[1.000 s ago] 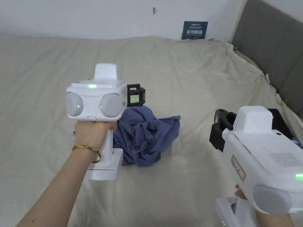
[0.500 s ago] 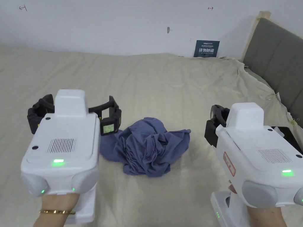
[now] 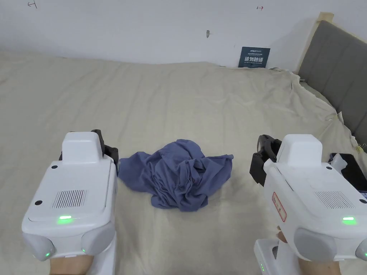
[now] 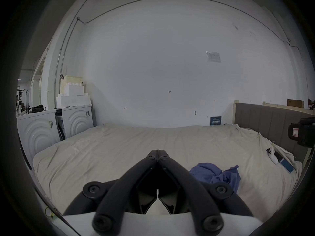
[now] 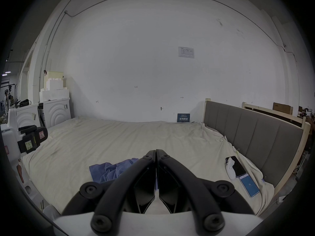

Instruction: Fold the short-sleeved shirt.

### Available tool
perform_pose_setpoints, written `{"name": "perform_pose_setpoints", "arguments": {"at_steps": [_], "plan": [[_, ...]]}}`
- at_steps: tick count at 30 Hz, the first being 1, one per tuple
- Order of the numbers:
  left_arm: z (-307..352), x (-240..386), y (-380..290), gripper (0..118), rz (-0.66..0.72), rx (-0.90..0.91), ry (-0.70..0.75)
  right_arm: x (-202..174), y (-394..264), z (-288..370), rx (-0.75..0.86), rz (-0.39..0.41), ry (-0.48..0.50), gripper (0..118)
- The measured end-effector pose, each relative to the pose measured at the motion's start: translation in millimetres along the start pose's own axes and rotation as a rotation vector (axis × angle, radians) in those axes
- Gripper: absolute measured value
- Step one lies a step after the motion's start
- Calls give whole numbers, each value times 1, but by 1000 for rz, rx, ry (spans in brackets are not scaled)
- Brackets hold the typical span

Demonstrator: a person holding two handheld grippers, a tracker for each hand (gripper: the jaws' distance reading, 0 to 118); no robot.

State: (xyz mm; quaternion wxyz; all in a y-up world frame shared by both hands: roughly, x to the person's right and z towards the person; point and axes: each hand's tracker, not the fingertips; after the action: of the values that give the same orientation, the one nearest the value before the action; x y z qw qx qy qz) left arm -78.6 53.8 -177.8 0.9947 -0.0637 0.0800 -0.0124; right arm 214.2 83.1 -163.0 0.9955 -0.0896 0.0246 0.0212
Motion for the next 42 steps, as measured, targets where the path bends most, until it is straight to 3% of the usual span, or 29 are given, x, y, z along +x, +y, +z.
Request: {"name": "perform_pose_setpoints", "arguments": {"at_steps": [12,13,14,15,16,17,20,24,31,35,42], "plan": [[1,1,-5,0,6,-19,-11,3,-2,-17,-77,23,-22,0],[1,1,-5,0,1,-20,-11,3,-1,-21,-85,16,-21,4],[1,1,-6,0,0,-21,-11,4,1,-27,-104,10,-10,18],[1,1,-6,0,1,-22,-13,5,3,-33,-129,17,8,43],[0,1,-6,0,4,-25,-13,7,5,-41,-139,23,16,81],[0,1,-7,0,6,-27,-14,9,5,-50,-152,44,23,98],[-4,0,-8,0,4,-43,-6,8,10,-77,-211,103,17,101],[-8,0,-11,0,16,-61,-4,17,15,-131,-316,63,33,118],[-19,0,-14,0,12,-76,-9,29,17,-238,-618,7,-51,117],[-30,1,-16,0,14,-94,-12,31,-2,-287,-822,-11,-79,112],[-55,4,-28,0,6,-134,-2,38,-41,-339,-1020,-197,-142,94]]}}
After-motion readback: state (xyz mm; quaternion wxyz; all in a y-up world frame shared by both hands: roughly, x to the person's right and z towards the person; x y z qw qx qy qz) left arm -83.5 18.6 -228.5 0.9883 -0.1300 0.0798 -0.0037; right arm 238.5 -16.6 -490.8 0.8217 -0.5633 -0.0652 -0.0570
